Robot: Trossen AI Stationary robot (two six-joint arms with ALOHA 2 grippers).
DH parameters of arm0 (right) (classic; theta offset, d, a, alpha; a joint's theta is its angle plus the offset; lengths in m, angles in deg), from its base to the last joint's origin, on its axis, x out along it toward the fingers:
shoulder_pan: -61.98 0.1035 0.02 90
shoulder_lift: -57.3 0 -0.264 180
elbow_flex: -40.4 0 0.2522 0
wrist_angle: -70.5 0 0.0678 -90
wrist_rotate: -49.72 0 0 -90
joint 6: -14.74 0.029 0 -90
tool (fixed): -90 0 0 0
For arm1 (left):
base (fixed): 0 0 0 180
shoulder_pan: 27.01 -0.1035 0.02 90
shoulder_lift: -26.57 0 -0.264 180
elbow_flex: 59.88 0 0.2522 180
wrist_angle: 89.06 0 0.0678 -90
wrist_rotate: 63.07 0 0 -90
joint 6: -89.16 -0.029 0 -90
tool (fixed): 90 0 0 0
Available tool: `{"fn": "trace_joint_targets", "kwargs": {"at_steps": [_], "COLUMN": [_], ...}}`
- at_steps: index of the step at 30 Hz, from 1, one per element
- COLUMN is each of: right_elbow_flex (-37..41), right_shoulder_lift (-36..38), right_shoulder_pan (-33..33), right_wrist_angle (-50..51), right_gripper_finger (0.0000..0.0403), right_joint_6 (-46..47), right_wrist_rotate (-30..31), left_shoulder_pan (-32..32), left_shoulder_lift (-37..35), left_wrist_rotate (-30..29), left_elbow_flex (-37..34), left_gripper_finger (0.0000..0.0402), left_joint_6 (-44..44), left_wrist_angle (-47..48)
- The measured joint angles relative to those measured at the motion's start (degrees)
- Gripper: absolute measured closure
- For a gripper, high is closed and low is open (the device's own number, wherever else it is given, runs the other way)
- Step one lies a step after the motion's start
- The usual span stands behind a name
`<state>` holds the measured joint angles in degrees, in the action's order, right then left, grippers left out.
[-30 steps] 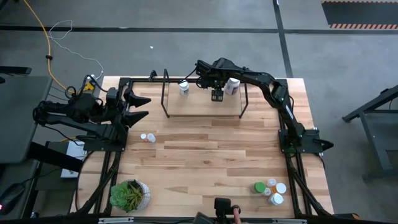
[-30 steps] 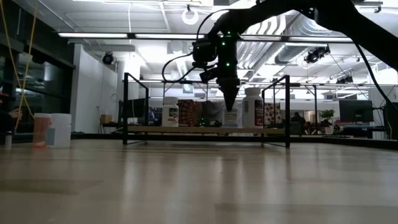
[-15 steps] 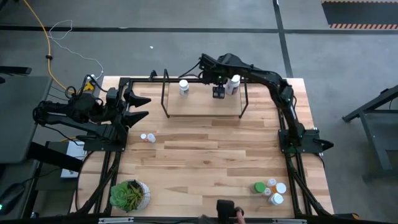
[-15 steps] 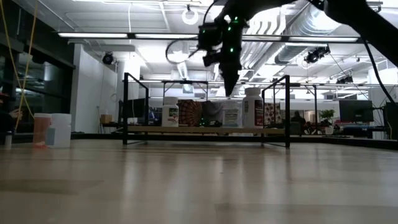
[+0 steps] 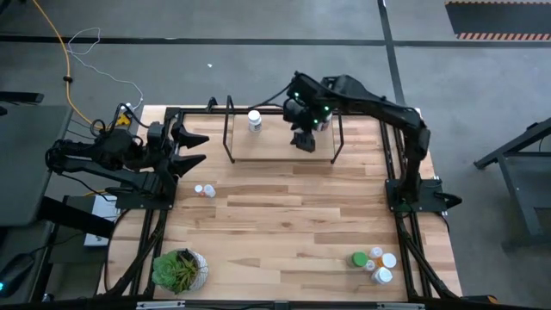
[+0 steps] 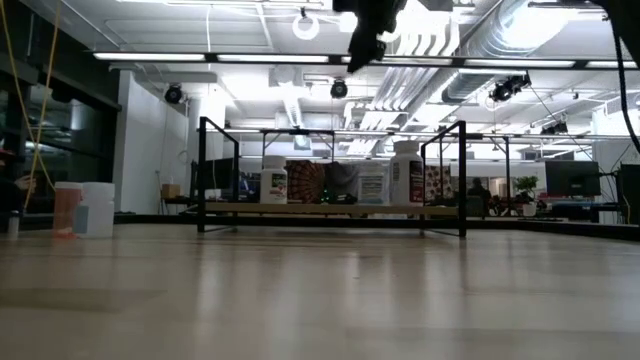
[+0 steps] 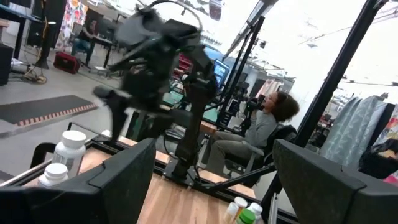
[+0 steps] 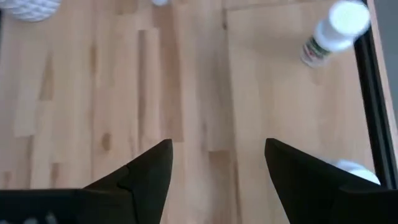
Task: Pick and place medicine bottles onto shelf by color
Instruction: Put the transparent pill bottle on the shelf
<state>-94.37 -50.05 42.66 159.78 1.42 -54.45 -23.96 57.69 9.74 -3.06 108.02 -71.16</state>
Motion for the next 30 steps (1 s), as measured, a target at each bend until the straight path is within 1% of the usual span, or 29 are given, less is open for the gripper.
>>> {"fn": "trace_joint_targets", "kwargs": {"at_steps": [2, 4, 6, 8, 10, 12, 16, 20, 23, 25, 27, 30], "right_elbow_flex": [1.21, 6.52, 15.58, 26.03, 35.77, 43.63, 54.77, 61.33, 63.51, 63.79, 63.35, 63.06], "right_shoulder_lift": [1.80, 5.47, 10.89, 17.20, 23.69, 29.97, 39.33, 44.42, 45.52, 45.63, 45.27, 45.09], "right_shoulder_pan": [1.58, 2.67, 3.40, 4.36, 5.99, 8.65, 14.99, 20.08, 22.15, 22.70, 22.87, 22.87], "right_wrist_angle": [-0.88, -4.51, -10.57, -17.55, -25.13, -32.05, -45.24, -56.68, -61.20, -62.00, -61.53, -61.63], "right_gripper_finger": [0.0155, 0.0155, 0.0155, 0.0155, 0.0155, 0.0155, 0.0155, 0.0155, 0.0155, 0.0155, 0.0155, 0.0155], "right_joint_6": [0.38, 2.44, 5.42, 10.27, 16.08, 21.31, 29.45, 32.85, 32.33, 32.70, 33.04, 34.01], "right_wrist_rotate": [0.14, 0.12, 0.28, 1.53, 3.76, 6.68, 14.90, 22.68, 25.63, 26.58, 27.55, 27.72], "left_shoulder_pan": [0.00, 0.00, 0.00, 0.00, 0.00, 0.00, 0.00, -0.02, -0.03, -0.48, -1.73, -4.83], "left_shoulder_lift": [0.00, 0.02, 0.00, 0.00, 0.02, 0.01, 0.31, 1.47, 2.85, 4.40, 6.30, 9.96], "left_wrist_rotate": [-0.07, -0.15, -0.15, -0.16, -0.85, -2.31, -6.33, -8.44, -8.92, -8.71, -5.49, 2.84], "left_elbow_flex": [0.02, 0.02, 0.02, 0.00, 0.02, 0.02, 0.02, 0.04, 0.50, 2.09, 4.56, 8.81], "left_gripper_finger": [0.0088, 0.0088, 0.0088, 0.0088, 0.0088, 0.0088, 0.0088, 0.0088, 0.0088, 0.0089, 0.0091, 0.0095], "left_joint_6": [-0.01, -0.01, -0.01, 0.00, -0.21, -1.04, -1.95, -1.68, -1.08, 0.01, 1.59, 2.00], "left_wrist_angle": [0.71, 1.39, 2.25, 3.22, 4.29, 5.44, 8.45, 11.53, 15.76, 20.70, 28.31, 41.09]}}
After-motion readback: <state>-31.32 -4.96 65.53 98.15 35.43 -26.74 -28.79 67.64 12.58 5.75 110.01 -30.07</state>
